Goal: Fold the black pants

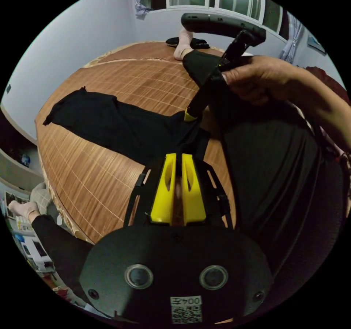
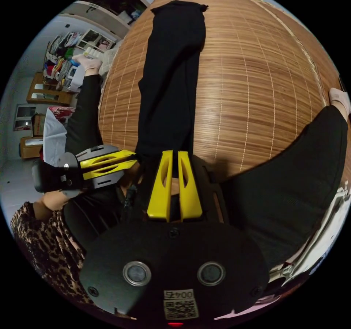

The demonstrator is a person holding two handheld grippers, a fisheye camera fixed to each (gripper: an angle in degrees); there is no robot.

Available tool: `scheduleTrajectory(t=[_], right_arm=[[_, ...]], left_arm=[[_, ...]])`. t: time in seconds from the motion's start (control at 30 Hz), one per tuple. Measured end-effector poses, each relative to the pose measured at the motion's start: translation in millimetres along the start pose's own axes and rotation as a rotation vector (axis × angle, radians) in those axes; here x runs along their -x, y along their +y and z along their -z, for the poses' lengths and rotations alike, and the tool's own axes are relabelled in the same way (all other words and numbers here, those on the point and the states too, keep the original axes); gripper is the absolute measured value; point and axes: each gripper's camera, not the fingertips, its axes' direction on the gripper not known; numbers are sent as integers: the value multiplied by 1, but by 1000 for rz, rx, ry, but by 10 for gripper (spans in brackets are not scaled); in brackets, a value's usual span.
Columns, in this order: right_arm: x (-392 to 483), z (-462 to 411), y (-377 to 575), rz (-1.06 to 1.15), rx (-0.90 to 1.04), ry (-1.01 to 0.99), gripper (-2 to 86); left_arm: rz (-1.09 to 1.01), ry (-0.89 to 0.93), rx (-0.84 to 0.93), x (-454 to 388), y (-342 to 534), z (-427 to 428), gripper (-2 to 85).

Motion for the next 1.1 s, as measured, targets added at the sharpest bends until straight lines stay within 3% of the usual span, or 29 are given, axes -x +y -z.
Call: scheduleTrajectory(t=[0.07, 0.23, 0.63, 0.8, 0.93, 1.1], right_arm=[[8, 4, 1, 15, -22, 51, 37], [6, -21, -6, -17, 112, 33, 40], [2, -13, -11, -57, 147, 60, 55], [-16, 0, -8, -100, 61, -39, 64], [-28, -10, -17, -130, 90, -134, 75], [-34, -13, -25, -133, 91, -141, 78]], left_arm=[[-42, -15, -70, -3, 2, 6, 18], [-65, 12, 71, 3, 0, -30, 16], [-48, 201, 152, 58, 1, -49, 37], [220, 338, 166, 123, 13, -52, 66], [566, 711, 162, 182, 41, -87, 81], [709, 737, 166, 217, 59, -105, 95]])
